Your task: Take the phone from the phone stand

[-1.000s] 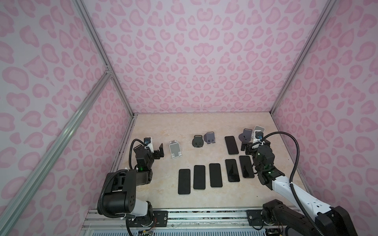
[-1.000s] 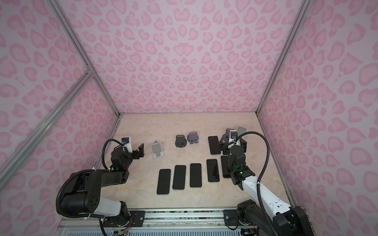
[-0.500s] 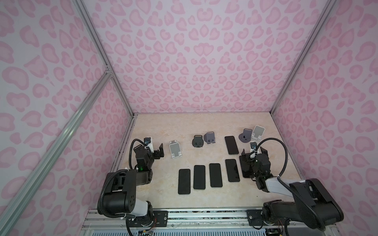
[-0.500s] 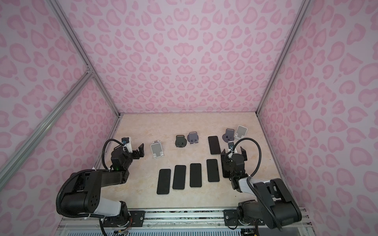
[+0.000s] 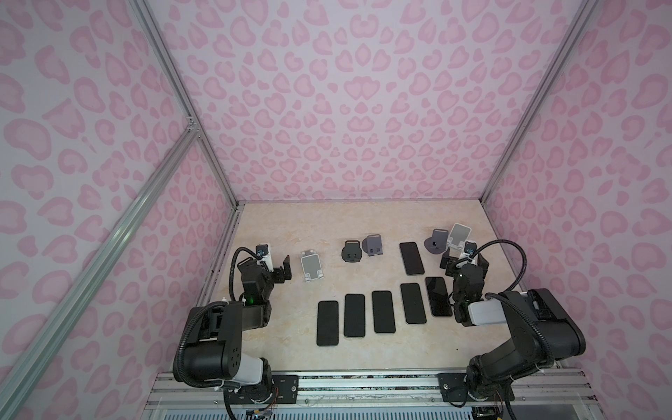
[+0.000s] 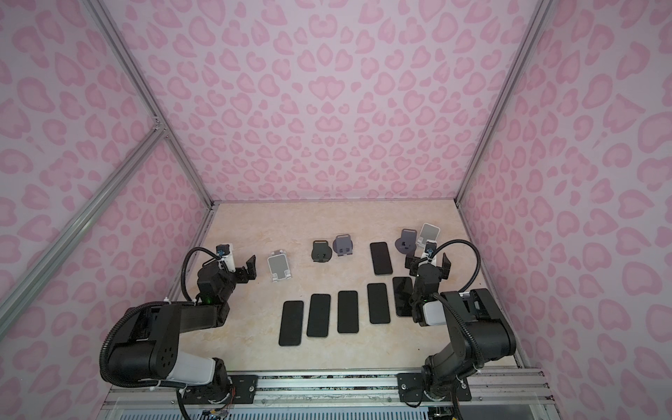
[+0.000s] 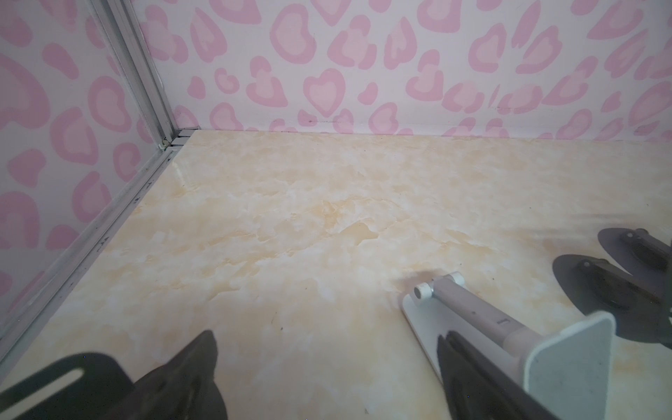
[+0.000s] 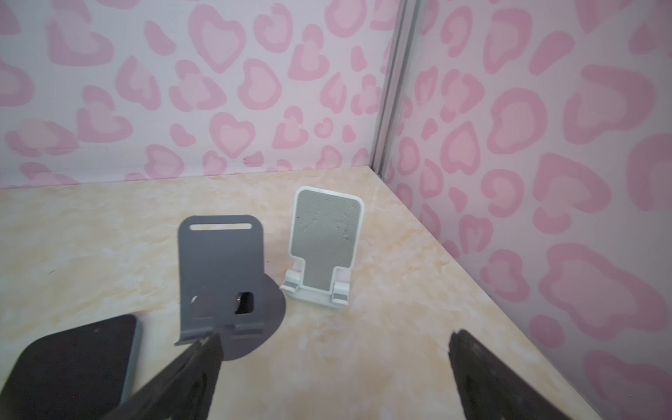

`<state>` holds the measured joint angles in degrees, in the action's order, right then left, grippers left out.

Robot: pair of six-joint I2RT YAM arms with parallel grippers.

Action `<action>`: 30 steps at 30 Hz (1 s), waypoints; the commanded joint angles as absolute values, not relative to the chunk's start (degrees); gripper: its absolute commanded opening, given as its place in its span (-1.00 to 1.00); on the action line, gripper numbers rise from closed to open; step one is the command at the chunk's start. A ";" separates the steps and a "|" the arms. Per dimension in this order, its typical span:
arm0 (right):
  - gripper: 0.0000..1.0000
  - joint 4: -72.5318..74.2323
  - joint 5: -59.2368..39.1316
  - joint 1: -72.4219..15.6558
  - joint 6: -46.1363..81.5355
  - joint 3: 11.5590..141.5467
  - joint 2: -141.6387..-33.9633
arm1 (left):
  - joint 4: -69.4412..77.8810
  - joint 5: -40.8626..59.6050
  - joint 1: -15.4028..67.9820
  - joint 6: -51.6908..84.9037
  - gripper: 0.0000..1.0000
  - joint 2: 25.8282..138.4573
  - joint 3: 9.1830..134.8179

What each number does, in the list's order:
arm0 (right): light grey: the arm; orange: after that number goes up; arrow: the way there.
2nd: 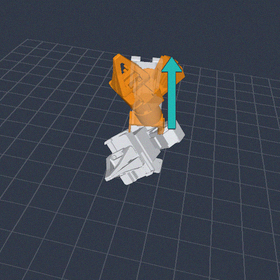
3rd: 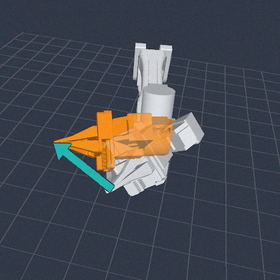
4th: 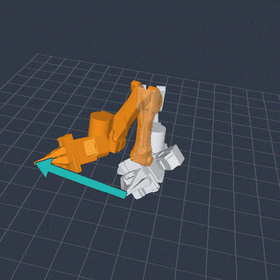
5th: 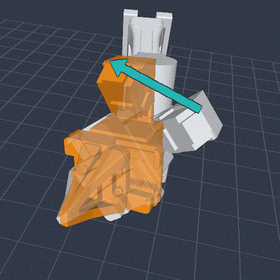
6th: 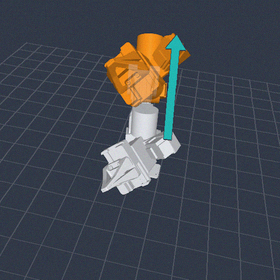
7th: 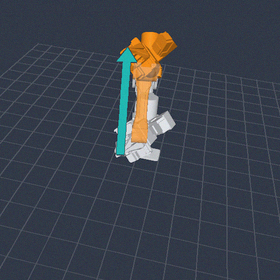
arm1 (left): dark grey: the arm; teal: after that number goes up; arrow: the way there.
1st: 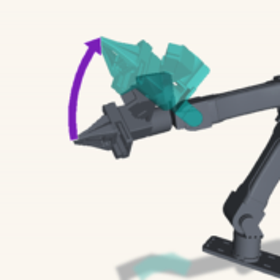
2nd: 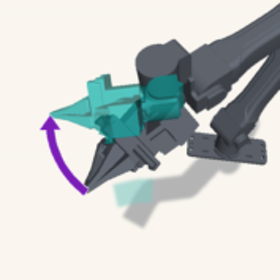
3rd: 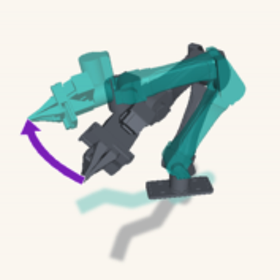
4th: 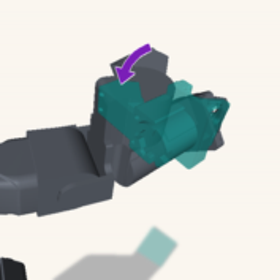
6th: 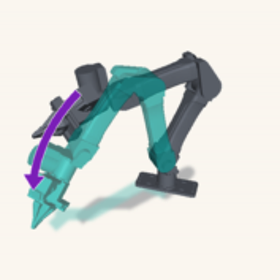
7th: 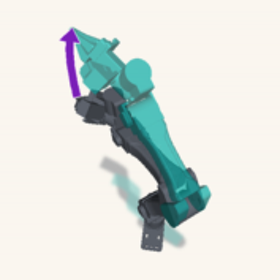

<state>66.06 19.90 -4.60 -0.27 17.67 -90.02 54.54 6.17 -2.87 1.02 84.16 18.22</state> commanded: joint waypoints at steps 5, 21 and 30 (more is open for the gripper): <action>1.00 61.55 17.01 -3.32 2.73 17.96 -89.91 | 57.04 6.28 -2.97 1.08 0.95 84.30 18.35; 1.00 61.35 16.92 -3.30 2.64 18.05 -89.98 | 57.04 6.33 -2.94 1.05 0.95 84.37 18.35; 1.00 61.52 16.94 -3.26 2.67 18.06 -89.95 | 57.00 6.32 -2.91 1.05 0.95 84.31 18.32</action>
